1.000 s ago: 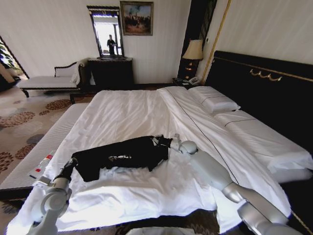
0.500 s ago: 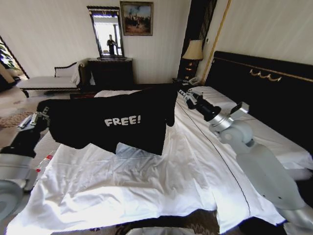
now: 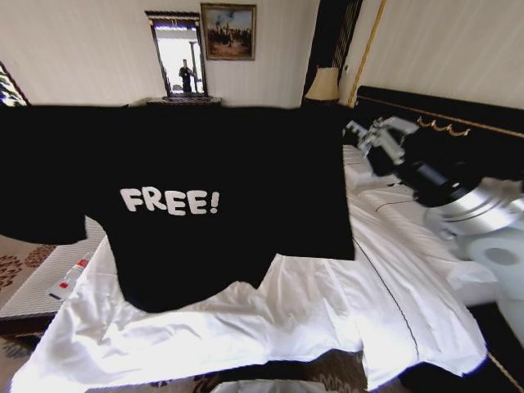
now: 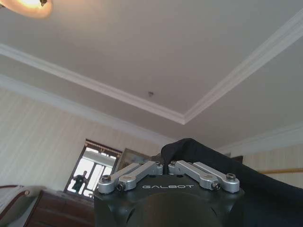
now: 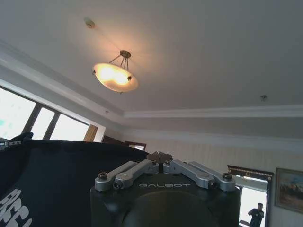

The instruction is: Fold the clothes on the bed.

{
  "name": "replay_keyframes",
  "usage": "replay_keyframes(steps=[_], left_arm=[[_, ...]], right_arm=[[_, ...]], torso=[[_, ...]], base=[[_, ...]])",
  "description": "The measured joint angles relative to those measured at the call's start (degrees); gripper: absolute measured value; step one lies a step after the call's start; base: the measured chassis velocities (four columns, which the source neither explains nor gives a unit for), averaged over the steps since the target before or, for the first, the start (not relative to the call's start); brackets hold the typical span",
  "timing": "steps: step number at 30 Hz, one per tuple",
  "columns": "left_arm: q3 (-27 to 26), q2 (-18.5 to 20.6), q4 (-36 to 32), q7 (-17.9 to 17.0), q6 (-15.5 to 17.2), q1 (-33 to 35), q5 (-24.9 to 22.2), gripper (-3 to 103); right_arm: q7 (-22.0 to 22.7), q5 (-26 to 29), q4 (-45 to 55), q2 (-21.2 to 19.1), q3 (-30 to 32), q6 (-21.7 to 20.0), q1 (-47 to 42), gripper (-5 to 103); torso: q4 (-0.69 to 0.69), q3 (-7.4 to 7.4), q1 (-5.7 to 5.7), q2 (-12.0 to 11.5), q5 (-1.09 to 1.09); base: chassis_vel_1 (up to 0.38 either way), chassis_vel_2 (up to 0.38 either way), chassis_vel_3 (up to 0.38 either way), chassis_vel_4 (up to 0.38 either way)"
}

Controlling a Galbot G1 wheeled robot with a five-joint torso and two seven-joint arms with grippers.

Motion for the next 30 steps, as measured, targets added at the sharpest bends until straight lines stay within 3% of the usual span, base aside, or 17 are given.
replay_keyframes(steps=[2, 3, 5, 7, 8, 12, 13, 17, 18, 22, 27, 30], left_arm=[[8.92, -0.42, 0.18, -0.48, 2.25, -0.5, 6.89, 0], [8.92, -0.42, 0.18, -0.48, 2.25, -0.5, 6.89, 0], [20.37, -0.53, 0.3, 0.44, 3.42, -1.77, 14.66, 0], [31.49, 0.11, 2.98, 1.42, 3.5, -4.41, 21.07, 0], [31.49, 0.11, 2.98, 1.42, 3.5, -4.41, 21.07, 0], [51.98, -0.15, 19.43, 1.74, 2.82, -11.53, 32.87, 0], [51.98, -0.15, 19.43, 1.74, 2.82, -11.53, 32.87, 0], [64.69, -3.23, 33.37, 1.7, 1.65, -19.19, 40.5, 0], [64.69, -3.23, 33.37, 1.7, 1.65, -19.19, 40.5, 0], [70.01, -6.38, 46.69, 1.26, 0.11, -26.09, 44.2, 0], [70.11, -7.11, 50.19, 1.51, -0.8, -27.28, 44.8, 0], [69.66, -8.25, 53.24, 1.63, -1.79, -28.55, 44.81, 0]], right_arm=[[0.93, -4.9, -2.6, 1.38, -6.28, -2.79, -0.05, 0], [0.93, -4.9, -2.6, 1.38, -6.28, -2.79, -0.05, 0], [0.49, -12.87, -7.15, 4.49, -16.36, -3.65, -0.13, 0], [-0.07, -19.24, -14.38, 8.78, -26.98, -3.28, 1.21, 0], [-0.07, -19.24, -14.38, 8.78, -26.98, -3.28, 1.21, 0], [-0.89, -25.15, -31.47, 16.83, -44.25, -0.84, 7.48, 0], [-0.89, -25.15, -31.47, 16.83, -44.25, -0.84, 7.48, 0], [-1.09, -27.91, -46.21, 22.02, -52.85, 1.67, 11.85, 0], [-1.09, -27.91, -46.21, 22.02, -52.85, 1.67, 11.85, 0], [-0.94, -31.48, -57.96, 27.21, -56.32, 5.17, 14.32, 0], [-0.8, -32.64, -61.68, 29.54, -56.28, 6.98, 14.86, 0], [-0.62, -35.55, -67.63, 33.27, -56.32, 10.06, 15.57, 0]], torso=[[-0.02, 0.01, 0.0, 0.0, -0.01], [-0.02, 0.01, 0.0, 0.0, -0.01], [-0.01, 0.03, 0.02, -0.02, -0.03], [-0.01, 0.03, 0.03, -0.03, 0.1], [-0.01, 0.03, 0.03, -0.03, 0.1], [-0.01, 0.04, 0.04, -0.04, 0.0], [-0.01, 0.04, 0.04, -0.04, 0.0], [0.03, 0.04, 0.04, -0.04, -0.05], [0.03, 0.04, 0.04, -0.04, -0.05], [-0.03, 0.04, 0.05, -0.04, 0.0], [-0.01, 0.03, 0.05, -0.04, 0.02], [0.0, 0.02, 0.02, -0.02, 0.0]], base=[[0.0, 0.0, 0.0, 0.0], [0.0, 0.0, 0.0, 0.0], [0.0, 0.0, 0.0, 0.0], [0.0, 0.0, 0.0, 0.0], [0.0, 0.0, 0.0, 0.0], [0.0, 0.0, 0.0, 0.0], [0.0, 0.0, 0.0, 0.0], [0.0, 0.0, 0.0, 0.0], [0.0, 0.0, 0.0, 0.0], [0.0, 0.0, 0.0, 0.0], [0.0, 0.0, 0.0, 0.0], [0.0, 0.0, 0.0, 0.0]])
